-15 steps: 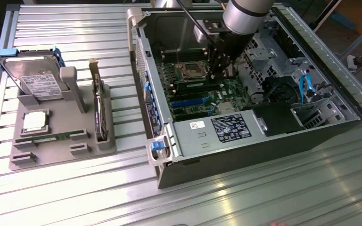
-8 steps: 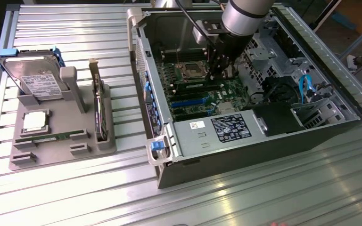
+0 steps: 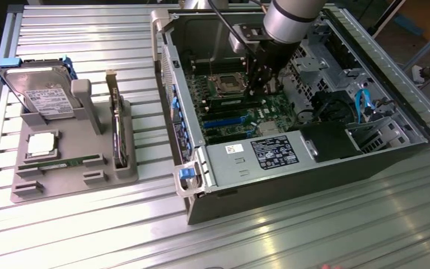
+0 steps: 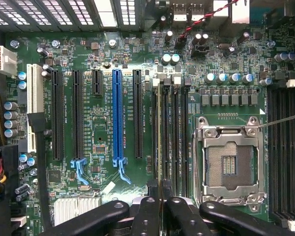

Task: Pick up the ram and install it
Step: 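Insert the ram into the slot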

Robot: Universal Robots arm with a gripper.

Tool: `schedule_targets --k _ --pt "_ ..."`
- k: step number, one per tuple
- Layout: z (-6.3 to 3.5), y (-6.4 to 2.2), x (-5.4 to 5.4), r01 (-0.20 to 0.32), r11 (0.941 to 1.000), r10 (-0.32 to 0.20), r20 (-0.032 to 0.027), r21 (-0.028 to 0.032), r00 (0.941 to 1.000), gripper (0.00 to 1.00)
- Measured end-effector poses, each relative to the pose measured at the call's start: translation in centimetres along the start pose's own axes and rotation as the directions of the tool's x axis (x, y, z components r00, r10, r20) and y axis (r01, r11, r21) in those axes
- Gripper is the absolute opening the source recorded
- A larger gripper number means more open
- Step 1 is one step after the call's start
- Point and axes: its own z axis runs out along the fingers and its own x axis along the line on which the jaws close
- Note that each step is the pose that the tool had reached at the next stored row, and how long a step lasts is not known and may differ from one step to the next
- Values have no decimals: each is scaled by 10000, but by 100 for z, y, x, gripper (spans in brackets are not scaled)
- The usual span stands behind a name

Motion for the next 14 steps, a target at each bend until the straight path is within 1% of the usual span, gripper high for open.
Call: schedule_targets --k 14 --pt "9 0 -3 101 9999 -101 -4 -3 9999 12"
